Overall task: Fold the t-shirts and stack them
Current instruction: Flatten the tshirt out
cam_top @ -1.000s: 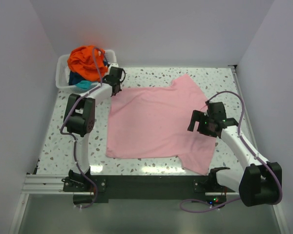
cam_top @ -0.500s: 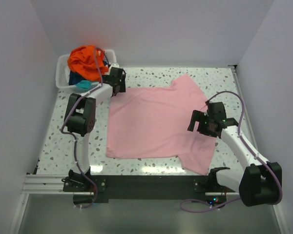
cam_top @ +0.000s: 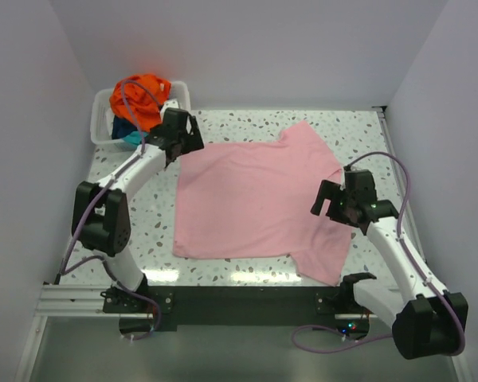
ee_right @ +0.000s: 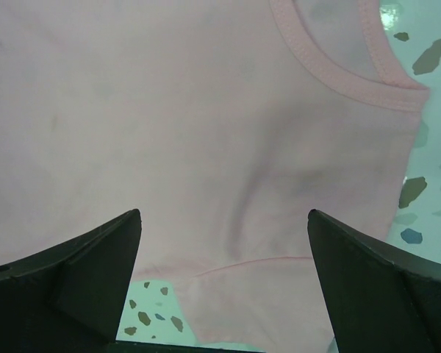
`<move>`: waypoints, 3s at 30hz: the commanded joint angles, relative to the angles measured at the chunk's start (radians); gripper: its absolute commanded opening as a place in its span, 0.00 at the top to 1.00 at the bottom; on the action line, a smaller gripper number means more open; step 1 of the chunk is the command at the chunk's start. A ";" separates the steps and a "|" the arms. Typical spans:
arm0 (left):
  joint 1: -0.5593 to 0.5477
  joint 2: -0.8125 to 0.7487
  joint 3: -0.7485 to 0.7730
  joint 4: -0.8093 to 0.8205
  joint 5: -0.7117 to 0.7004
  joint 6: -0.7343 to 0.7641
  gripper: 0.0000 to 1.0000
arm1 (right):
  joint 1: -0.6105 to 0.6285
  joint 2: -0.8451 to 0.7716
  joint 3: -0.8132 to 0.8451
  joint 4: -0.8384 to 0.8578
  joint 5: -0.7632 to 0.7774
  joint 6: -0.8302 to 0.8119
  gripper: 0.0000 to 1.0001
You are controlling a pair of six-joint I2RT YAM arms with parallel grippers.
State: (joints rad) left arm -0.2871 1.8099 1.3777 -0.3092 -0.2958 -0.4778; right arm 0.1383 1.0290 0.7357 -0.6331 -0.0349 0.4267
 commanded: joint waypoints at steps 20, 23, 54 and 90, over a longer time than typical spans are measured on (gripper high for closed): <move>-0.297 -0.845 -0.776 -0.547 0.166 -0.657 0.00 | 0.000 -0.115 -0.028 -0.114 0.036 0.081 0.01; -0.299 -0.831 -0.799 -0.631 0.089 -0.743 0.00 | 0.000 -0.113 -0.036 -0.112 0.041 0.078 0.01; -0.296 -0.647 -0.842 -0.418 0.076 -0.774 0.64 | 0.001 -0.171 -0.056 -0.249 0.038 0.168 0.01; -0.101 -0.788 -0.884 -0.488 0.057 -0.702 1.00 | 0.698 -0.004 -0.140 -0.401 0.073 0.408 0.21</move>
State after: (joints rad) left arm -0.3939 1.0443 0.5049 -0.7765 -0.2302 -1.1847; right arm 0.8169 0.9977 0.5903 -1.0672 0.0105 0.8036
